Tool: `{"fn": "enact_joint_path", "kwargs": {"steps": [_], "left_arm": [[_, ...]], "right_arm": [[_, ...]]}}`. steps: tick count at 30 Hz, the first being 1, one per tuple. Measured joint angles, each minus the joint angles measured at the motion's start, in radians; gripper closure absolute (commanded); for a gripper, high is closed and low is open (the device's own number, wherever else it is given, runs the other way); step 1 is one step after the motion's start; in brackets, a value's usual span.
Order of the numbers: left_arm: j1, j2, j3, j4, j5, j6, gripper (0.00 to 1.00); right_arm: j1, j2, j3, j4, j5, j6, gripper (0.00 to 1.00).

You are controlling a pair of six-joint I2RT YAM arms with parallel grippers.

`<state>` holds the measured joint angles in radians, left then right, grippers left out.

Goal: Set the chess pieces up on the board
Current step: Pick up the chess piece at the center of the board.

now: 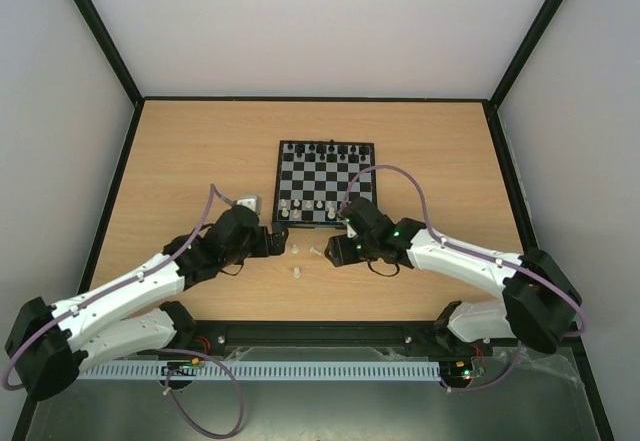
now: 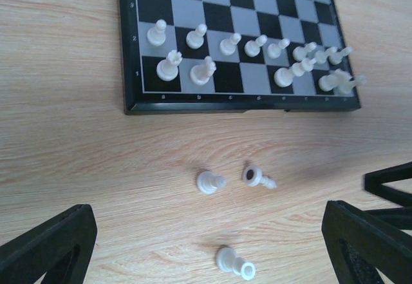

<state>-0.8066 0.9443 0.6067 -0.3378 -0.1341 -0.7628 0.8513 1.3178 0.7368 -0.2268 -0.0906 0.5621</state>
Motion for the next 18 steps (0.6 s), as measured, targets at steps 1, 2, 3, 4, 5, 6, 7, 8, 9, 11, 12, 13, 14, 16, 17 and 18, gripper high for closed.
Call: {"fn": "enact_joint_path", "kwargs": {"steps": [1,2,3,4,5,6,7,8,9,11,12,13,14,16,17,18], "left_arm": [[0.000,0.014,-0.002,0.006,0.000,0.000,0.08],[0.000,0.029,-0.002,0.010,0.000,-0.001,0.12],[-0.003,0.050,-0.002,0.012,0.000,0.001,0.16],[-0.009,0.072,-0.002,0.015,0.000,0.004,0.21],[-0.012,0.095,-0.002,0.018,-0.001,0.006,0.25],[-0.017,0.119,-0.002,0.020,-0.004,0.009,0.28],[-0.026,0.150,-0.002,0.022,-0.005,0.017,0.33],[-0.034,0.179,0.000,0.024,-0.007,0.020,0.36],[-0.041,0.208,0.003,0.026,-0.009,0.021,0.37],[-0.056,0.269,0.019,0.027,-0.015,0.026,0.38],[-0.065,0.298,0.032,0.026,-0.019,0.029,0.38],[-0.074,0.326,0.048,0.028,-0.023,0.031,0.38],[-0.081,0.347,0.061,0.031,-0.024,0.033,0.38],[-0.096,0.390,0.095,0.034,-0.031,0.036,0.37],[-0.103,0.408,0.111,0.034,-0.035,0.037,0.37],[-0.108,0.425,0.126,0.035,-0.037,0.038,0.38]], "right_arm": [[0.000,-0.012,0.000,0.004,0.007,0.004,0.38],[0.000,-0.027,0.000,0.005,0.014,0.007,0.39],[0.000,-0.041,0.000,0.005,0.020,0.010,0.38],[0.000,-0.057,0.000,0.005,0.026,0.015,0.38],[0.000,-0.077,0.000,0.004,0.033,0.020,0.38],[0.000,-0.095,0.000,0.003,0.039,0.025,0.38],[0.000,-0.116,0.000,0.000,0.043,0.029,0.38],[0.000,-0.132,0.000,-0.002,0.047,0.031,0.38],[0.000,-0.150,0.000,-0.006,0.051,0.034,0.38],[0.000,-0.174,0.000,-0.014,0.059,0.038,0.38],[0.000,-0.182,0.000,-0.018,0.062,0.040,0.38],[0.000,-0.188,0.000,-0.023,0.065,0.041,0.38],[0.000,-0.193,0.000,-0.027,0.068,0.042,0.38],[0.000,-0.201,0.000,-0.041,0.073,0.041,0.38],[0.000,-0.204,0.000,-0.045,0.074,0.041,0.38],[0.000,-0.208,0.000,-0.048,0.074,0.041,0.38]]}}
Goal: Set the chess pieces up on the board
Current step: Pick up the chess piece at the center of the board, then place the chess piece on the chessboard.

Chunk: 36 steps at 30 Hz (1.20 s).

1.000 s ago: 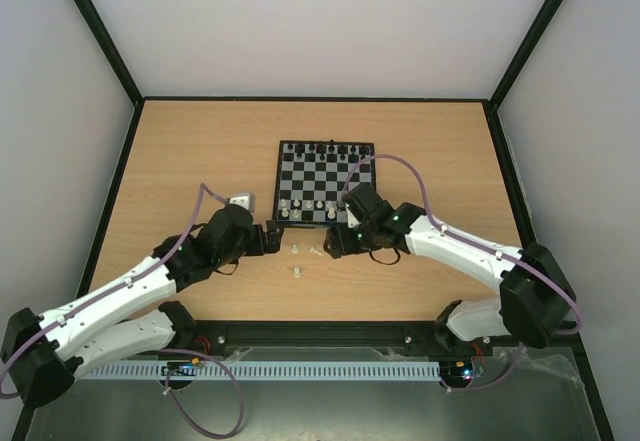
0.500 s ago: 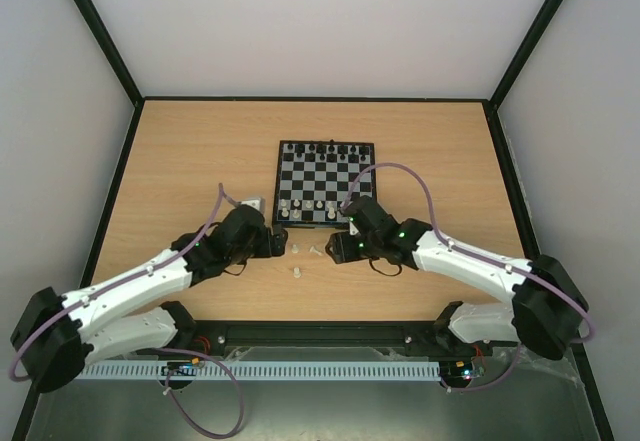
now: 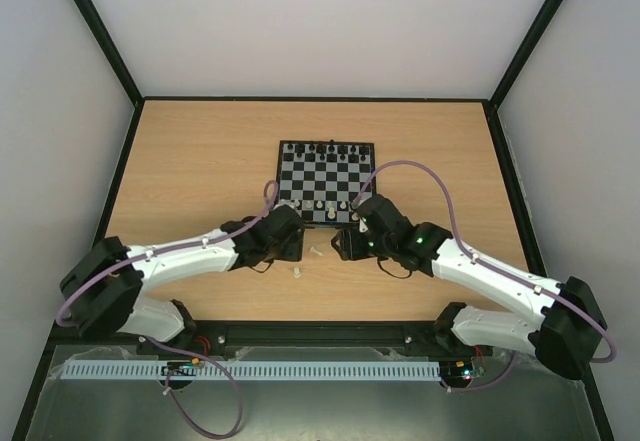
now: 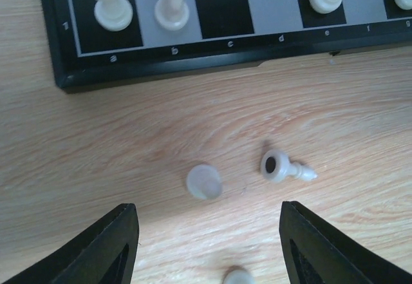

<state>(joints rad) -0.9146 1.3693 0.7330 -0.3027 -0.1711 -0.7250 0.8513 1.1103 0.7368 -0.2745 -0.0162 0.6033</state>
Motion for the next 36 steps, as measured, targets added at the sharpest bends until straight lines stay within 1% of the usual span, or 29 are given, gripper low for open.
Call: {"fn": "enact_joint_path", "kwargs": {"steps": [4,7,10,20,26,28,30,33,36], "left_arm": [[-0.017,0.069,0.055,0.000,-0.016,0.005,0.47],[-0.023,0.113,0.082,-0.002,-0.031,0.004,0.51],[-0.028,0.148,0.094,-0.008,-0.047,0.003,0.57],[-0.031,0.240,0.127,-0.034,-0.070,0.003,0.85],[-0.034,0.245,0.169,-0.086,-0.076,0.013,0.86],[-0.034,0.252,0.223,-0.122,-0.084,0.030,0.86],[-0.033,0.276,0.315,-0.154,-0.092,0.055,0.86],[-0.024,0.312,0.421,-0.166,-0.097,0.091,0.86],[-0.008,0.357,0.485,-0.171,-0.094,0.125,0.86]], "right_arm": [[0.000,-0.011,0.000,-0.011,0.006,-0.001,0.38],[0.000,-0.016,0.000,-0.016,0.011,-0.005,0.38],[0.000,-0.021,0.000,-0.021,0.018,-0.012,0.38],[0.000,-0.027,-0.011,-0.027,0.033,-0.027,0.38],[0.000,-0.027,-0.014,-0.036,0.039,-0.034,0.38],[0.000,-0.028,-0.014,-0.037,0.042,-0.036,0.38],[0.000,-0.032,-0.014,-0.041,0.045,-0.038,0.38],[0.000,-0.043,-0.014,-0.044,0.050,-0.039,0.38],[0.000,-0.052,-0.014,-0.048,0.054,-0.039,0.38]]}}
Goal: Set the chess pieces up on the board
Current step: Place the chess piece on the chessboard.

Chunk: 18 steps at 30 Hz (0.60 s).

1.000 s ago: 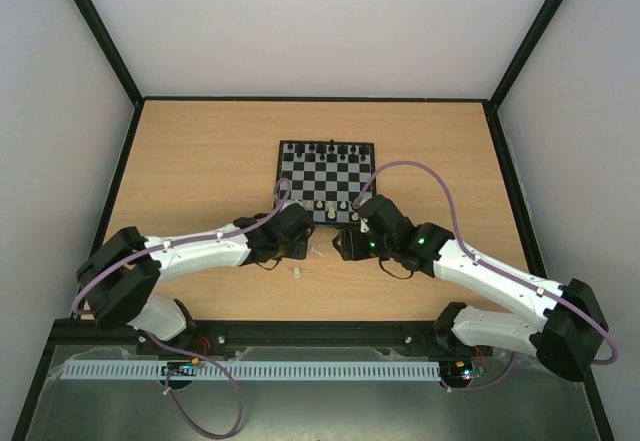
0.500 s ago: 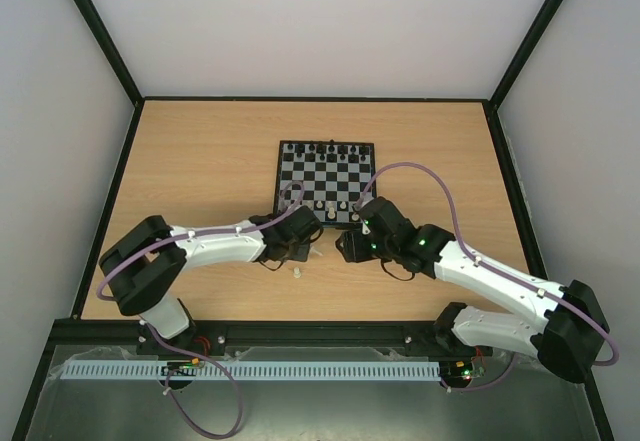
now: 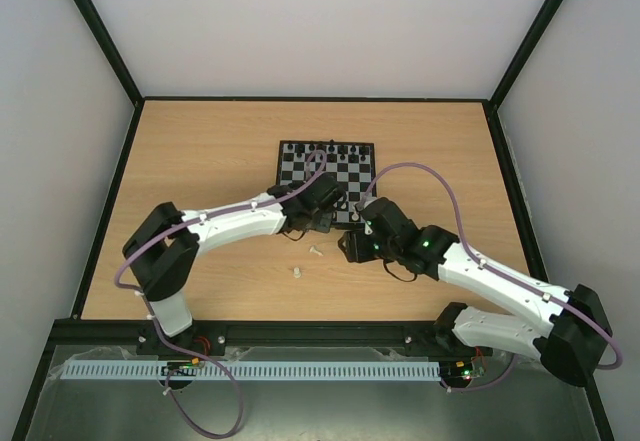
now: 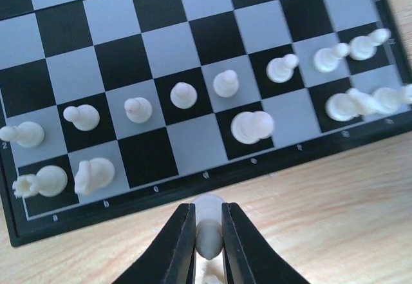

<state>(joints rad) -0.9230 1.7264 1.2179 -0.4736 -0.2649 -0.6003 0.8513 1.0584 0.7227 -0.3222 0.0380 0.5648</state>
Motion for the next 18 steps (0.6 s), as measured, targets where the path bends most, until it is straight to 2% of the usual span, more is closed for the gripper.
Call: {"fn": "enact_joint_path", "kwargs": {"steps": [7,18], "left_arm": [[0.050,0.099,0.021,-0.018,0.007,0.047,0.86],[0.105,0.136,0.029,-0.006,0.008,0.079,0.87]], "right_arm": [[0.000,-0.017,0.000,-0.016,0.013,0.000,0.38],[0.000,-0.018,0.000,-0.016,0.016,0.000,0.38]]}}
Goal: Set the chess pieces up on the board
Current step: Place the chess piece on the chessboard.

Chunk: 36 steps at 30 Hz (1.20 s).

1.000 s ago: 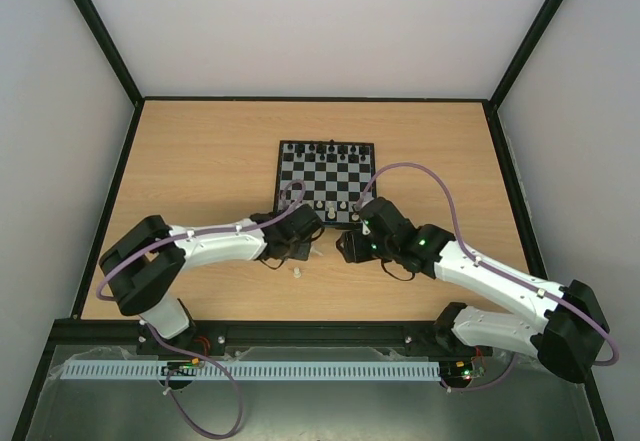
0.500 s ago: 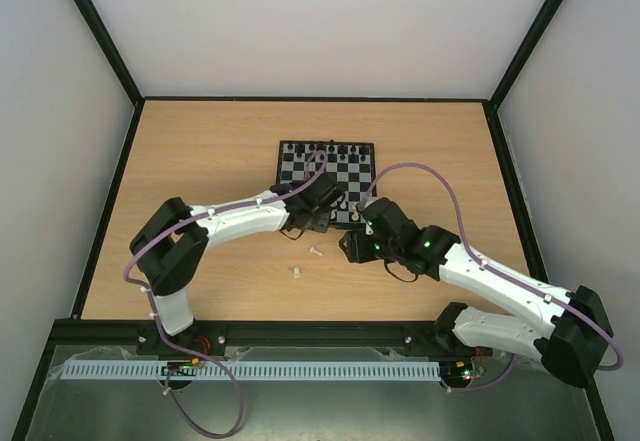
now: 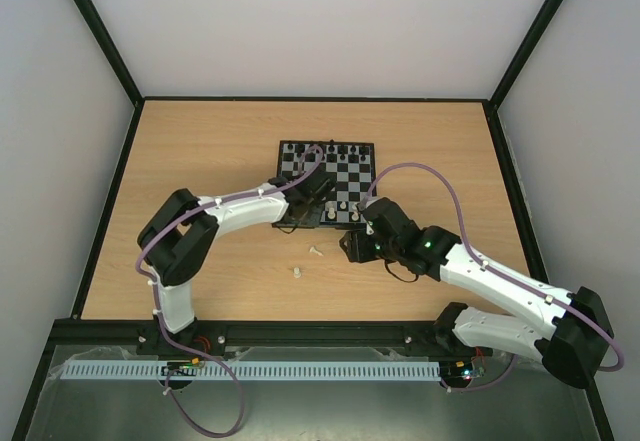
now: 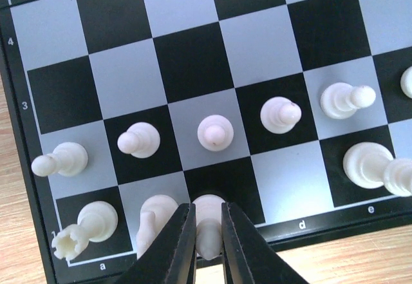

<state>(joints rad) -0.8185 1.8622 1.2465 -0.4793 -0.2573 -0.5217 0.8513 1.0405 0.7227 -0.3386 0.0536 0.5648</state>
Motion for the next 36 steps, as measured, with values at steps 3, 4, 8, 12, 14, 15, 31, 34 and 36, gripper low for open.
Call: {"fn": "enact_joint_path", "kwargs": {"steps": [3,4,8,12,14,15,31,34,36], "left_arm": [[0.005,0.011,0.011,0.003,0.002,0.007,0.87],[0.006,0.015,0.014,0.006,0.003,0.009,0.87],[0.006,0.024,0.023,0.018,0.008,0.016,0.87],[0.006,0.031,0.031,0.025,0.014,0.018,0.82],[0.006,0.031,0.031,0.024,0.016,0.019,0.71],[0.006,0.032,0.031,0.024,0.018,0.023,0.69],[-0.025,-0.132,0.018,-0.010,0.013,0.008,0.57],[-0.043,-0.267,-0.033,-0.005,0.011,-0.009,0.44],[-0.053,-0.375,-0.087,-0.005,0.008,-0.026,0.37]], "right_arm": [[0.000,0.000,0.000,0.000,0.000,0.000,0.38],[0.000,0.000,0.000,0.000,0.000,0.000,0.38],[0.000,0.000,0.000,0.000,0.000,0.000,0.38],[0.000,0.001,0.000,0.000,0.001,0.000,0.38],[0.000,0.001,0.000,0.000,0.001,0.000,0.38],[0.000,0.001,0.000,0.000,0.001,0.000,0.38],[0.000,0.014,-0.001,0.001,-0.005,-0.005,0.29],[0.000,0.037,-0.001,0.004,-0.027,-0.009,0.23],[0.000,0.058,-0.002,0.009,-0.050,-0.013,0.22]]}}
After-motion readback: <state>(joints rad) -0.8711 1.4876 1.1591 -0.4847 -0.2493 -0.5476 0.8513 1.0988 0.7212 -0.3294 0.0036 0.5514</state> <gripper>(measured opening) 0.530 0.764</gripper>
